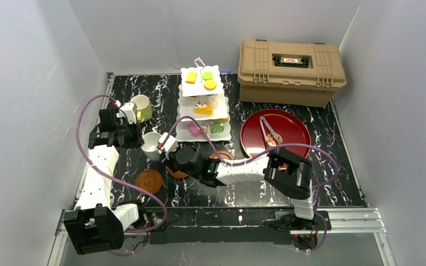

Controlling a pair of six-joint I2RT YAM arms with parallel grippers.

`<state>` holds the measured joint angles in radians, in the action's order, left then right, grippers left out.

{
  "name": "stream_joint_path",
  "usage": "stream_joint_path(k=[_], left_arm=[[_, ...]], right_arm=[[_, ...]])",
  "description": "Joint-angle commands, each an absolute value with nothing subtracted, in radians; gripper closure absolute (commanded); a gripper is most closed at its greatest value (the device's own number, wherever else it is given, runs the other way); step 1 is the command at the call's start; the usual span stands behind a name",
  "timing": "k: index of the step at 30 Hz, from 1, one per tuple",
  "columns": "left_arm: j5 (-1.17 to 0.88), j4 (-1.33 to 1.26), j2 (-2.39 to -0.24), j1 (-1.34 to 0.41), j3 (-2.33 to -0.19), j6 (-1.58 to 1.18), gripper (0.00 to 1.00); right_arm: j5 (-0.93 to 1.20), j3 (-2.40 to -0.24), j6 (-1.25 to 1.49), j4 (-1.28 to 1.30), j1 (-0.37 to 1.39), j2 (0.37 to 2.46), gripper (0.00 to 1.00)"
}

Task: Serve the afternoon tea
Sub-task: Pick up the cup at the center of the board, then place the cup on the coaster.

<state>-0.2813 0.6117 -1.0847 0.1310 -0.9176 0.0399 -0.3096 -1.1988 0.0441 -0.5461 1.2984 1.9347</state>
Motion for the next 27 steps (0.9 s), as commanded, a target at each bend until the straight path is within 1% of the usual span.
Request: stream_joint_path(k=[1, 3, 4, 5, 6, 7, 8, 9, 10, 11, 17, 22, 27], left_arm=[[-0.356, 0.637, -1.049, 0.113, -0.974, 0.028, 1.00], [-0.372, 0.656, -1.075, 0.112, -0.987, 0.032, 1.00], [-0.383, 0.666, -1.088, 0.112, -0.997, 0.035, 0.92], [-0.397, 0.674, -1.099, 0.112, -1.007, 0.037, 0.74], [-0.410, 0.678, -1.102, 0.112, -1.016, 0.038, 0.53], [-0.423, 0.679, -1.096, 0.111, -1.023, 0.040, 0.37], [-0.433, 0.677, -1.089, 0.111, -1.030, 0.043, 0.28], [-0.441, 0.677, -1.084, 0.111, -1.042, 0.044, 0.14], [-0.447, 0.684, -1.083, 0.111, -1.058, 0.046, 0.04], [-0.454, 0.696, -1.086, 0.111, -1.076, 0.050, 0.02], [-0.492, 0.775, -1.104, 0.112, -1.180, 0.082, 0.02], [-0.502, 0.771, -1.111, 0.112, -1.193, 0.100, 0.02], [-0.495, 0.749, -1.114, 0.111, -1.162, 0.105, 0.02]], right_arm=[[-0.362, -1.218, 0.009, -0.584, 1.291, 1.896, 0.99], [-0.385, -1.201, 0.003, -0.590, 1.291, 1.872, 0.99], [-0.395, -1.191, 0.003, -0.591, 1.291, 1.861, 0.99], [-0.406, -1.177, 0.003, -0.594, 1.290, 1.849, 0.99], [-0.416, -1.159, -0.011, -0.600, 1.290, 1.835, 0.99], [-0.424, -1.139, -0.025, -0.608, 1.290, 1.820, 0.99], [-0.436, -1.114, -0.027, -0.616, 1.289, 1.806, 0.99], [-0.443, -1.092, -0.023, -0.624, 1.288, 1.788, 0.99], [-0.453, -1.068, -0.019, -0.630, 1.287, 1.772, 0.99], [-0.464, -1.048, -0.016, -0.633, 1.287, 1.756, 0.99], [-0.560, -0.854, 0.027, -0.630, 1.287, 1.580, 0.99], [-0.646, -0.685, 0.072, -0.597, 1.279, 1.373, 0.99], [-0.696, -0.601, 0.113, -0.541, 1.277, 1.227, 0.99]])
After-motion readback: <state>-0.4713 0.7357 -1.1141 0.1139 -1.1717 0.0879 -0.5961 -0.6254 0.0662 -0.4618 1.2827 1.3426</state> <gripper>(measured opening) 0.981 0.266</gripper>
